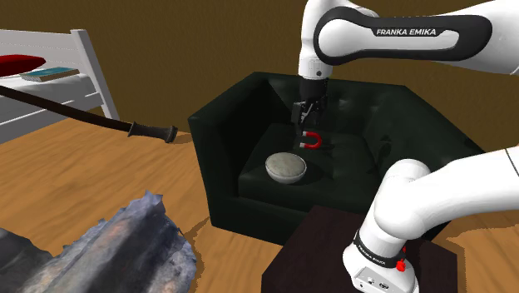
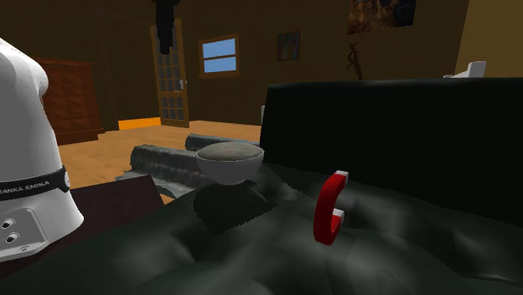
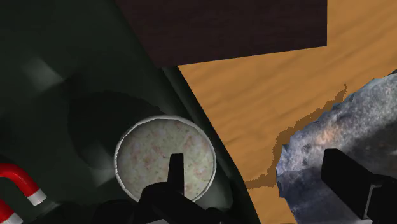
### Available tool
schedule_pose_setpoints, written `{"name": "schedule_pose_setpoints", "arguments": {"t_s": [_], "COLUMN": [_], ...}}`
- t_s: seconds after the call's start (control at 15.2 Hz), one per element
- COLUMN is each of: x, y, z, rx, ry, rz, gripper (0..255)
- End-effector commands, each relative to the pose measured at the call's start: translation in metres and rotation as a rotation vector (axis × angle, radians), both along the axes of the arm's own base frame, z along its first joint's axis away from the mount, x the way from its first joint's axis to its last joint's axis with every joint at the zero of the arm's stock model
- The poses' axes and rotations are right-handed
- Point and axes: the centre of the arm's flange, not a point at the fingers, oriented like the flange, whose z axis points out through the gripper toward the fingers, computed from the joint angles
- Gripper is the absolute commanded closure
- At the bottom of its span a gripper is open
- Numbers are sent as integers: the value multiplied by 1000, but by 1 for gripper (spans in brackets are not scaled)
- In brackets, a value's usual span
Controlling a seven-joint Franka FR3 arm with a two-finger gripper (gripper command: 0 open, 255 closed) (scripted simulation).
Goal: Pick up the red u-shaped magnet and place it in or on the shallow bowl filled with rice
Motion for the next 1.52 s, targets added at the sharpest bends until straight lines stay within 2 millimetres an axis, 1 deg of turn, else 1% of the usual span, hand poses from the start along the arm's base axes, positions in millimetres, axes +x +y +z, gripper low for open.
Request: {"name": "schedule_pose_setpoints", "arguments": {"t_s": [0.0, 0.33, 0.73, 1.06, 1.45], "x": [0, 5, 17, 31, 53], "y": [0, -59, -128, -185, -252], "z": [0, -30, -66, -96, -133], "rx": [0, 4, 8, 12, 17], "ry": [0, -6, -12, -18, -24], "rz": [0, 69, 151, 219, 302], "gripper": [0, 0, 0, 0, 0]}}
